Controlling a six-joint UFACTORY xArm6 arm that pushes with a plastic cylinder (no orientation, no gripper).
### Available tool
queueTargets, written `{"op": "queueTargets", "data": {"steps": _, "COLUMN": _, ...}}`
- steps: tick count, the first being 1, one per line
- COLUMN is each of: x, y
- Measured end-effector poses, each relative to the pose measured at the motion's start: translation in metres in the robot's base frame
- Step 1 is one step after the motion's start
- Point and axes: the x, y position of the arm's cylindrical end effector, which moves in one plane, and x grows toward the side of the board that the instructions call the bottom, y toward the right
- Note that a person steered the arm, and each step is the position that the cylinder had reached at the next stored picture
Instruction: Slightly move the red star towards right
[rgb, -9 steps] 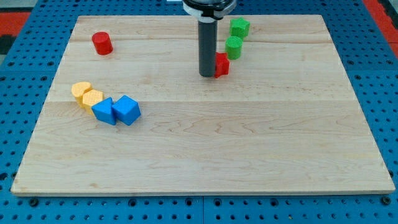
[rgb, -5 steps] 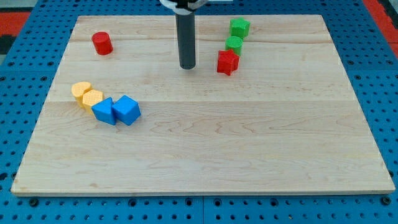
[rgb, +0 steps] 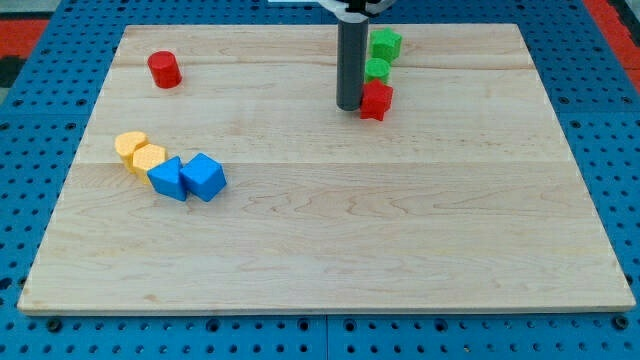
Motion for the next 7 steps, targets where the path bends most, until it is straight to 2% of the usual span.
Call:
{"op": "queueTargets", "data": {"steps": 1, "x": 0.009, "y": -0.009}}
{"op": "queueTargets", "data": {"steps": 2, "x": 0.023, "y": -0.069}}
{"op": "queueTargets", "data": {"steps": 3, "x": 0.004, "y": -0.17}}
{"op": "queueTargets", "data": {"steps": 5, "x": 0.058, "y": -0.343}}
{"op": "queueTargets", "data": {"steps": 6, "x": 0.069, "y": -0.342}}
{"op": "queueTargets", "data": {"steps": 7, "x": 0.074, "y": -0.303}}
